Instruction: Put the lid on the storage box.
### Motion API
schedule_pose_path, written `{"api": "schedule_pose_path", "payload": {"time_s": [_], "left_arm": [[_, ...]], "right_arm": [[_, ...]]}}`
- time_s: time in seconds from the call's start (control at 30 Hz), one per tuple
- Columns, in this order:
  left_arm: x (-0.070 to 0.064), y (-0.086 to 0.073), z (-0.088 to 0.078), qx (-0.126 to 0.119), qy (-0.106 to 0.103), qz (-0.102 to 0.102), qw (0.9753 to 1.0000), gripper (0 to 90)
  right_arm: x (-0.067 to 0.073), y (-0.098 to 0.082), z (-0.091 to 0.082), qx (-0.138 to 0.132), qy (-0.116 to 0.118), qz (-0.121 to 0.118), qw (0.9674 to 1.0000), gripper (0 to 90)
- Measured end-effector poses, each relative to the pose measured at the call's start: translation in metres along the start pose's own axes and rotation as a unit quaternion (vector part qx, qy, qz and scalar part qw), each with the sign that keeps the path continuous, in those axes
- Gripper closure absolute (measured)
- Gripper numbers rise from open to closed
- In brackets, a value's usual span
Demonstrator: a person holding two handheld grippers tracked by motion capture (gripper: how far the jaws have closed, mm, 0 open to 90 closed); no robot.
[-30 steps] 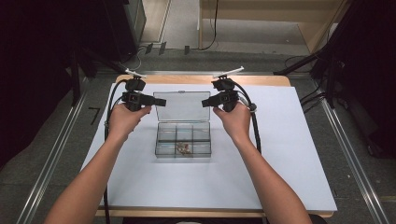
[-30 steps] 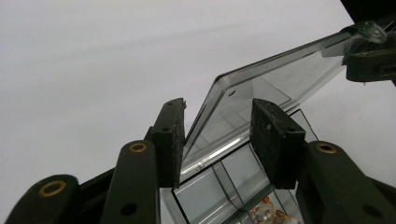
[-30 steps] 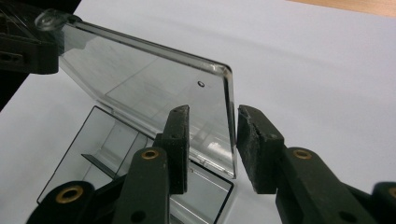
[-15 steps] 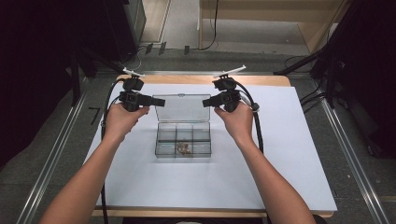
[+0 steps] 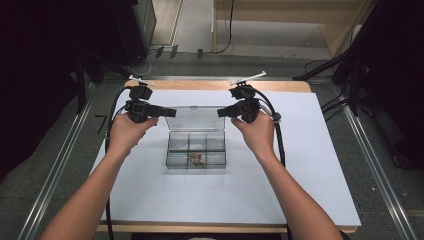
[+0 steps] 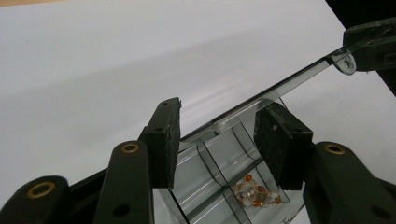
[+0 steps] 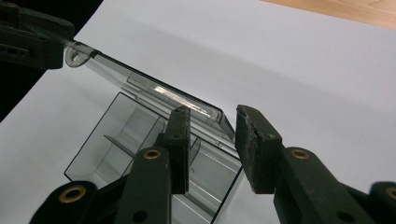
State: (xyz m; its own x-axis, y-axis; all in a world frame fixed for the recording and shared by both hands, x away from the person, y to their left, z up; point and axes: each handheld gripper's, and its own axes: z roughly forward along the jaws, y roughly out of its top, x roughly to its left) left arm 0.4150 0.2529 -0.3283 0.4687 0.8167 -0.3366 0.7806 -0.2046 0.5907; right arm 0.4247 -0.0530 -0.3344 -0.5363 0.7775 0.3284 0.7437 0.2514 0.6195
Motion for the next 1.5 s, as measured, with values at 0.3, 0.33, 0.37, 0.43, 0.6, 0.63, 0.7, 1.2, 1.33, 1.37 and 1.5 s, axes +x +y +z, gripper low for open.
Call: {"api": "schedule_pose_path", "payload": {"time_s": [0.3, 0.33, 0.37, 0.43, 0.6, 0.63, 0.7, 1.2, 1.33, 1.37, 1.5], "left_arm": [[-0.002, -0.006, -0.004, -0.002, -0.004, -0.001, 1.0000, 50.8], [-0.002, -0.007, -0.004, -0.001, -0.005, 0.000, 1.0000, 50.7], [-0.002, -0.007, -0.005, -0.002, -0.004, 0.001, 1.0000, 50.6], [-0.003, -0.008, -0.005, -0.002, -0.005, 0.001, 1.0000, 50.4], [-0.004, -0.010, -0.005, 0.001, -0.002, 0.006, 1.0000, 49.9], [-0.004, -0.010, -0.005, 0.000, -0.003, 0.005, 1.0000, 49.8], [-0.005, -0.011, -0.006, -0.001, -0.003, 0.003, 1.0000, 49.8], [-0.009, -0.023, -0.008, -0.005, -0.004, 0.009, 0.9999, 48.0], [-0.010, -0.026, -0.009, -0.006, -0.006, 0.011, 0.9999, 47.5], [-0.010, -0.027, -0.009, -0.005, -0.006, 0.011, 0.9999, 47.4], [-0.011, -0.031, -0.009, -0.007, -0.004, 0.012, 0.9999, 46.8]], "right_arm": [[0.004, -0.004, -0.005, -0.001, 0.004, -0.002, 1.0000, 65.9], [0.004, -0.005, -0.005, 0.000, 0.003, -0.002, 1.0000, 65.8], [0.004, -0.005, -0.005, 0.000, 0.003, -0.002, 1.0000, 65.8], [0.005, -0.006, -0.006, -0.001, 0.004, -0.004, 1.0000, 65.6], [0.007, -0.008, -0.007, -0.004, 0.005, -0.005, 1.0000, 65.2], [0.007, -0.009, -0.008, -0.003, 0.005, -0.006, 1.0000, 65.2], [0.008, -0.009, -0.008, -0.002, 0.003, -0.005, 1.0000, 65.1], [0.012, -0.021, -0.010, -0.007, 0.005, -0.011, 0.9999, 63.0], [0.012, -0.024, -0.011, -0.007, 0.007, -0.011, 0.9999, 62.9], [0.012, -0.025, -0.011, -0.007, 0.008, -0.010, 0.9999, 62.9], [0.013, -0.027, -0.012, -0.007, 0.009, -0.012, 0.9999, 62.7]]}}
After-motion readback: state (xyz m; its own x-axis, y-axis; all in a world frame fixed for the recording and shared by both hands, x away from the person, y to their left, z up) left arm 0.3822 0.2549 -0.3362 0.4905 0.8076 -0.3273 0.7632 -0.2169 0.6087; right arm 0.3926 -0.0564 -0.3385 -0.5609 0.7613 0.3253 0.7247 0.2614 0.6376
